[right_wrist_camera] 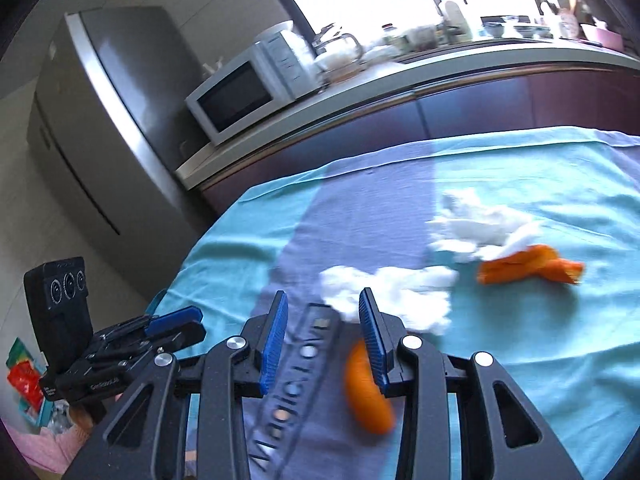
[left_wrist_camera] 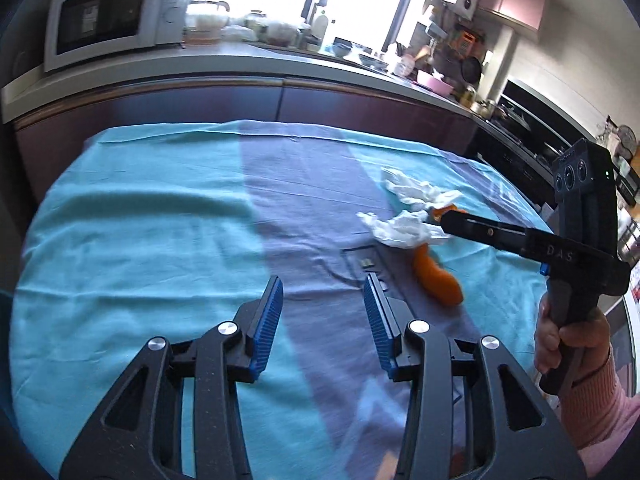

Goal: Collect trash
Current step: 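Move both grippers back over the table toward the orange peel pieces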

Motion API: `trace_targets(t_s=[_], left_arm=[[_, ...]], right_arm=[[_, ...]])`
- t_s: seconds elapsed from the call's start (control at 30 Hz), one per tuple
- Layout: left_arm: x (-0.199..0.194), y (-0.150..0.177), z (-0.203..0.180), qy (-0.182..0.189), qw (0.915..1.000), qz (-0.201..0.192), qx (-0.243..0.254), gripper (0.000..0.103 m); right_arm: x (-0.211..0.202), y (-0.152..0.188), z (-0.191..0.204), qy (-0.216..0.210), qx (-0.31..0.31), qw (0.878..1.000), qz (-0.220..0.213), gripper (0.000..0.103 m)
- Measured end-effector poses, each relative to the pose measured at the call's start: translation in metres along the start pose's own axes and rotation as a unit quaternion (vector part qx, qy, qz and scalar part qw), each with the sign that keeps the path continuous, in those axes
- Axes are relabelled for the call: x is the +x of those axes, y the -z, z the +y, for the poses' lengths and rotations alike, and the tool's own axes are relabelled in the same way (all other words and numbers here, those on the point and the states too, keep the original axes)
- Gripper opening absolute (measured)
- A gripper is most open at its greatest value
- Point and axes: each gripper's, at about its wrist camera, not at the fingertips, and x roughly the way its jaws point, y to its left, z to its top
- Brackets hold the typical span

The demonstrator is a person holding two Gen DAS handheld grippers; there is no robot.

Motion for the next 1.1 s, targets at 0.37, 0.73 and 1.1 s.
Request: trace_targets(t_s=[0.37, 0.73, 1.1], left_arm=[[0.052, -0.006, -0.052, 0.042, 0.9973, 0.05, 0.032, 0.047], [0.092, -0.009, -0.077, 0.056, 0.9934, 0.095, 0.03, 0.048], [0.102, -0.015, -0.073, 0.072, 0.9908, 0.113, 0.012, 0.047]], right_arm=[[-0.01, -0.01, -0.056, 0.055, 0.032, 0.998, -0.019, 0.035], [-0.01, -0.03, -0.109, 0.102, 0.046, 0.994, -0.009, 0.056], [0.011, -0.027, -0.103, 0.082, 0.001, 0.996, 0.047, 0.046]])
